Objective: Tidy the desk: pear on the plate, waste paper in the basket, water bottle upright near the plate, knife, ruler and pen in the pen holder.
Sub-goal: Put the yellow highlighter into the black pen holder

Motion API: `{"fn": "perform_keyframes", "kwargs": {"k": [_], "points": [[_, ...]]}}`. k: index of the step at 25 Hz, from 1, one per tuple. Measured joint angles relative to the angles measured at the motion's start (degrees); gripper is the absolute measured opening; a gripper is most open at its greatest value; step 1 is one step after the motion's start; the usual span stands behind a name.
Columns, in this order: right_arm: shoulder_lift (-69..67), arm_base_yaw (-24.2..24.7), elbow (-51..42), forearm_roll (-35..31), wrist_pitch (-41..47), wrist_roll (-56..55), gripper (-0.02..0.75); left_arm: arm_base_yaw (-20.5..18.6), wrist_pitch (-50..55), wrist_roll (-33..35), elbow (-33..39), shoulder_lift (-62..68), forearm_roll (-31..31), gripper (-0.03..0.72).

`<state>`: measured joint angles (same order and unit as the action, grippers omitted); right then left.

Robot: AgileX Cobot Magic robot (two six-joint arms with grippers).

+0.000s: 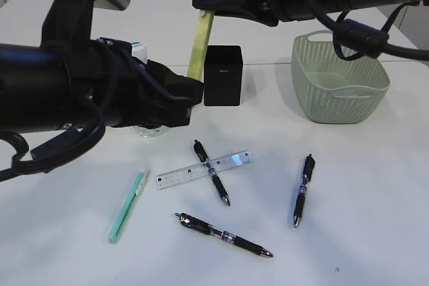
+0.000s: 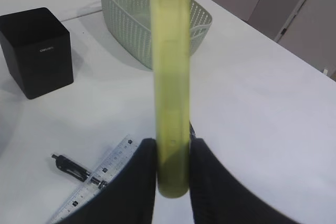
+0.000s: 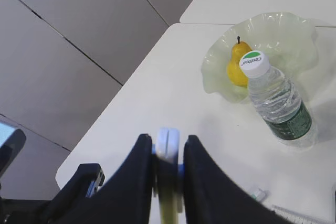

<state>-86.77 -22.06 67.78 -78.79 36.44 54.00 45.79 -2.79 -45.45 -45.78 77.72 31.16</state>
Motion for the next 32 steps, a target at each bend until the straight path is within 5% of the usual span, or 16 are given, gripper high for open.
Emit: {"fn": "perform_keyframes", "kwargs": {"k": [4, 12, 17, 32], "points": [[-0.13, 0.00, 0.00, -0.39, 0.35, -0.29, 0.102, 0.00, 0.23, 0.00, 0.00, 0.00, 0.22, 0.158], [-0.13, -0.09, 0.00, -1.50, 1.95, -0.80, 0.099, 0.00, 0.51, 0.00, 0.00, 0.00, 0.41, 0.386], [-0.13, -0.09, 0.00, -1.50, 1.95, -0.80, 0.099, 0.00, 0.51, 0.10, 0.00, 0.00, 0.41, 0.455], [-0.13, -0.09, 0.00, -1.95, -5.36, -0.80, 0.096, -4.37, 3.46, 0.10, 0.00, -3.65, 0.41, 0.487]]}}
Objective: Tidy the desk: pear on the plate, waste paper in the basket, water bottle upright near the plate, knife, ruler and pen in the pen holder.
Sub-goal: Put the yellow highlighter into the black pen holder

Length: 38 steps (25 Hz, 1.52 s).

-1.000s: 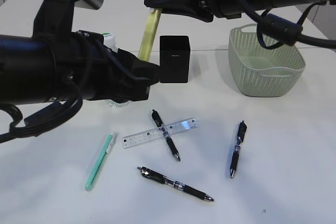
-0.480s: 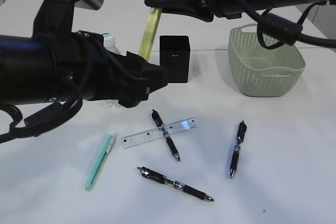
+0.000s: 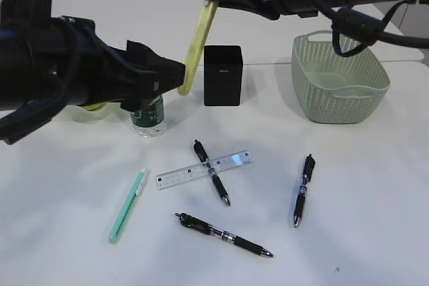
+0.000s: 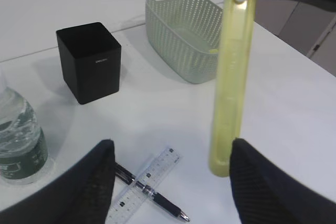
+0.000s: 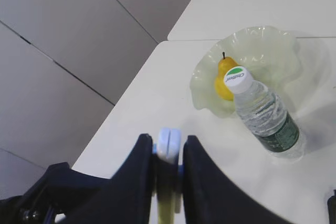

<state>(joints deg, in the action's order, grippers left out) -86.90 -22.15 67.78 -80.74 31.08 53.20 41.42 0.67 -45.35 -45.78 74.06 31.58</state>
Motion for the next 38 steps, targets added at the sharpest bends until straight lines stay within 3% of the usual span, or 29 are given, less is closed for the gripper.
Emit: {"fn": "perform_keyframes", "kwargs": {"k": [7, 18, 24, 31, 38], "points": [[0.00, 0.00, 0.00, -0.21, -2.50, 0.21, 0.096, -6.13, 0.00, 0.00, 0.00, -0.47, -1.30, 0.487], [0.00, 0.00, 0.00, -0.43, -3.58, 0.21, 0.096, -24.03, 6.18, 0.00, 0.29, -0.62, -7.83, 0.488], [-0.12, 0.00, 0.00, -0.65, -9.05, 1.77, 0.096, -32.53, 7.85, -2.33, 6.74, -3.10, -10.77, 0.483], [-4.93, 0.00, 2.24, -0.98, -13.50, 4.17, 0.096, -33.91, 15.51, -2.51, 10.99, -6.47, -12.27, 0.477], [-14.50, 2.56, 11.96, -1.01, -13.70, 4.67, 0.096, -33.96, 22.38, 4.91, 11.03, -8.38, -12.27, 0.476]]}}
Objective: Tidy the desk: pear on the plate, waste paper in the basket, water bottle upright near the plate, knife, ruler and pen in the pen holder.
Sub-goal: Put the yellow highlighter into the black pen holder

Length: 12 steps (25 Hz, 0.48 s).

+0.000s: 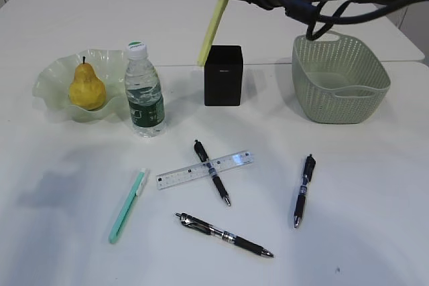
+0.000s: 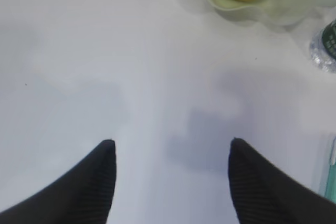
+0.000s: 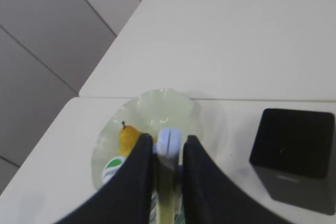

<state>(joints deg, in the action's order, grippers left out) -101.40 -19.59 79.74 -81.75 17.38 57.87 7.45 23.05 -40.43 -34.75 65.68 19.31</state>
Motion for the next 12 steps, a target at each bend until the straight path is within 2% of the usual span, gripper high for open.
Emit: {"fn": "perform_keyframes", "kwargs": {"k": [8, 12], "points": [[-10.60, 5.85, 11.71, -0.10, -0.12, 0.13, 0.096, -0.09, 5.74, 7.86, 0.00, 0.00, 0.00, 0.475], [-16.24, 6.46, 17.53, -0.10, -0.23, 2.55, 0.096, -0.09, 9.19, 11.48, 0.00, 0.31, 0.00, 0.475]]}}
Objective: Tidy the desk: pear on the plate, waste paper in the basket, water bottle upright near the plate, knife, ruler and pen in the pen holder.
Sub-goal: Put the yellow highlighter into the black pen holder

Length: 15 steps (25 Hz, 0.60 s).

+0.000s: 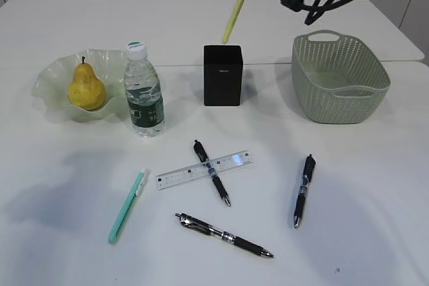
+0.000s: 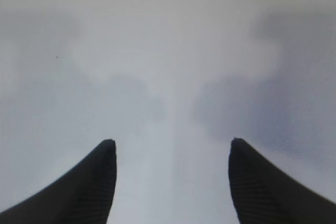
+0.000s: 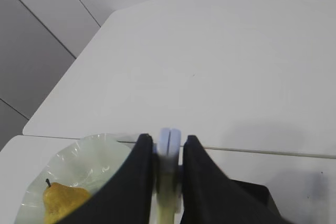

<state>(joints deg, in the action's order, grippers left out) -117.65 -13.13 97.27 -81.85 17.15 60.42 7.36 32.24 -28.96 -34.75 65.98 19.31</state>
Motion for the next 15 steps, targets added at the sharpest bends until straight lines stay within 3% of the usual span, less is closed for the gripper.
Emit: {"fn": "perform_keyframes", "kwargs": {"k": [6, 15], "points": [[-7.13, 0.00, 5.92, 0.00, 0.00, 1.97, 0.096, 0.00, 3.07, 4.34, 0.00, 1.82, -1.43, 0.475], [-11.80, 0.00, 8.69, -0.12, -1.95, 6.86, 0.096, 0.00, 3.07, 4.89, 0.00, 2.91, -2.39, 0.475]]}}
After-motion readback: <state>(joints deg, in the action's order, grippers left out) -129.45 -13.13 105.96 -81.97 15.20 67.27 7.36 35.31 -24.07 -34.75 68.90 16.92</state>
